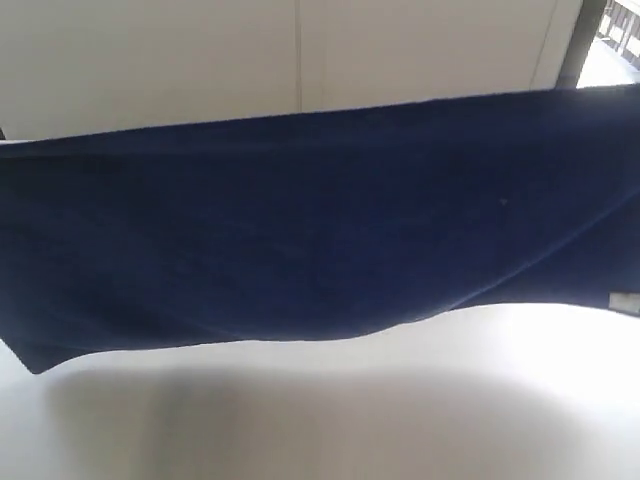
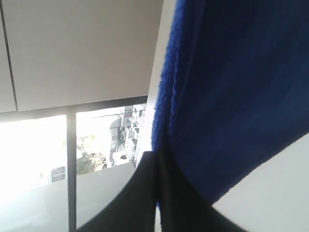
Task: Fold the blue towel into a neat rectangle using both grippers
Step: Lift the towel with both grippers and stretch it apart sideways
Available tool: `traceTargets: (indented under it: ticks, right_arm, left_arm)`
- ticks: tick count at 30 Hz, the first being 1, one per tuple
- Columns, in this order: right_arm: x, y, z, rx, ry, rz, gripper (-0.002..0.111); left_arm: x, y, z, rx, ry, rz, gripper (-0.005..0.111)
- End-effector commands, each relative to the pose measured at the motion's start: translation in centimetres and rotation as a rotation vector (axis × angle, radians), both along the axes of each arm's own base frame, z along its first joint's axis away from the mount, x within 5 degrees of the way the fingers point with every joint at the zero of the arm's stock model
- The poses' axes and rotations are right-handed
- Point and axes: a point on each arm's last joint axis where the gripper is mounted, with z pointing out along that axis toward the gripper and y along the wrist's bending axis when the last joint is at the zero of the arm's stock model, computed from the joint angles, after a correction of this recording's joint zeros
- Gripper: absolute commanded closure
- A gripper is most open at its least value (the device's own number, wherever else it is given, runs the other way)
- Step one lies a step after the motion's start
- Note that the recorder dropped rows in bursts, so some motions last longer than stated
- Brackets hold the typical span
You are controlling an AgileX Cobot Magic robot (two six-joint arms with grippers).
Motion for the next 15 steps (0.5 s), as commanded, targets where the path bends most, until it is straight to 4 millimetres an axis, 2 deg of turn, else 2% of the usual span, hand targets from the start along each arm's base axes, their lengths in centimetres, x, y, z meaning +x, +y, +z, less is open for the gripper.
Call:
traceTargets:
  ticks: [1, 9, 15]
  right_arm:
    - [-1.1, -0.7, -2.0, -0.054, 0.092, -0.039, 0.108]
    - [-4.6, -1.7, -2.0, -0.003, 0.063, -0.012, 0.108]
    - [-6.8, -2.0, -1.6, 0.042, 0.07, 0.069, 0.108]
  left_arm:
    - [-0.5, 0.4, -0.3, 0.006, 0.064, 0.029, 0.107]
    - [-1.6, 0.0, -1.7, 0.065, 0.273, -0.069, 0.107]
    - [-3.5, 0.7, -0.4, 0.017, 0.327, -0.125, 0.107]
